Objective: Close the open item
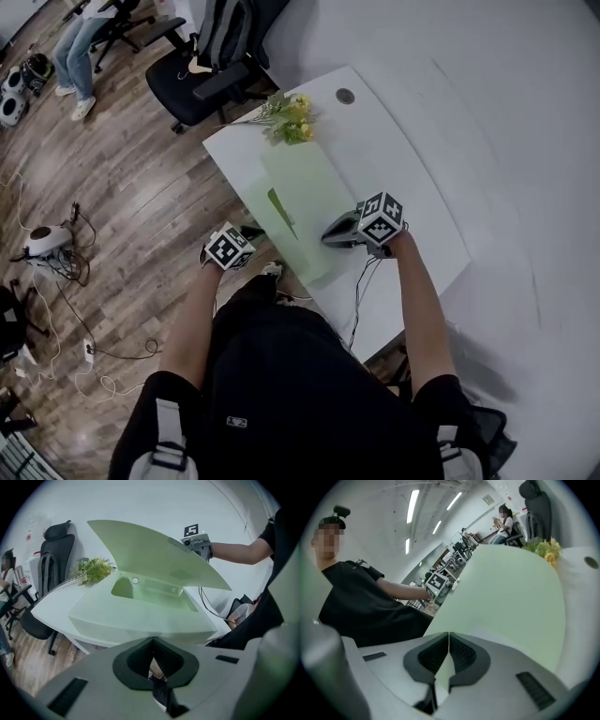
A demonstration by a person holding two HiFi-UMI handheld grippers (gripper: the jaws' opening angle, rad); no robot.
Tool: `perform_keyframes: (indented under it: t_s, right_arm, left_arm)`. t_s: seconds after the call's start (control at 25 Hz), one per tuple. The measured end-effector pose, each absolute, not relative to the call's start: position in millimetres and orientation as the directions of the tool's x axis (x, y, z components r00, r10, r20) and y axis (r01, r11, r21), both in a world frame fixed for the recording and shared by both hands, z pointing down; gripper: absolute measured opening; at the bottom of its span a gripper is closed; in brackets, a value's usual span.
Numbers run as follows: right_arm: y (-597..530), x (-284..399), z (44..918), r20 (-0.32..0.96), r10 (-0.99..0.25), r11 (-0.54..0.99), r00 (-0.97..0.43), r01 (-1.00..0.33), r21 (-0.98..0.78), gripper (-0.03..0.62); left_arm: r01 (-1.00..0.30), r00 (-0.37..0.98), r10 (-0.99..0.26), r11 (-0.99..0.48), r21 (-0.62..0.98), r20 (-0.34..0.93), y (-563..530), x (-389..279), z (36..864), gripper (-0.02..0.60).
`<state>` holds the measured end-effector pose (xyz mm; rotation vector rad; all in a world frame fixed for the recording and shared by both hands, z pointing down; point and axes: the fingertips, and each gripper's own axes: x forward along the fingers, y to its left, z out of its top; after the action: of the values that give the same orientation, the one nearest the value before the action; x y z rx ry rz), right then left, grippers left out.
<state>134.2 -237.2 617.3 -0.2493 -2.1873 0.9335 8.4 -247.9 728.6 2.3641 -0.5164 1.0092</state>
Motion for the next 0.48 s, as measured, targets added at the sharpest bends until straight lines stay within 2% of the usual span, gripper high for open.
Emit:
perform_keyframes:
  t_s: [0.28,0.48]
  right_arm:
    - [-274,80,598,0.552,0.256,0.829,-0.793,-0.114,-0.548,0.006]
    - [-310,62,595,0.560,0.041,0.880,-0.827,-0.236,-0.413,0.006]
  left_arm:
    - [-0.522,0.666,-0.148,-0.792,0.316,0.731,-247,8,729,0.005]
    - [-0.513,0.667,-0.137,-0.797,0.319,0.732,-248,9,730,0.005]
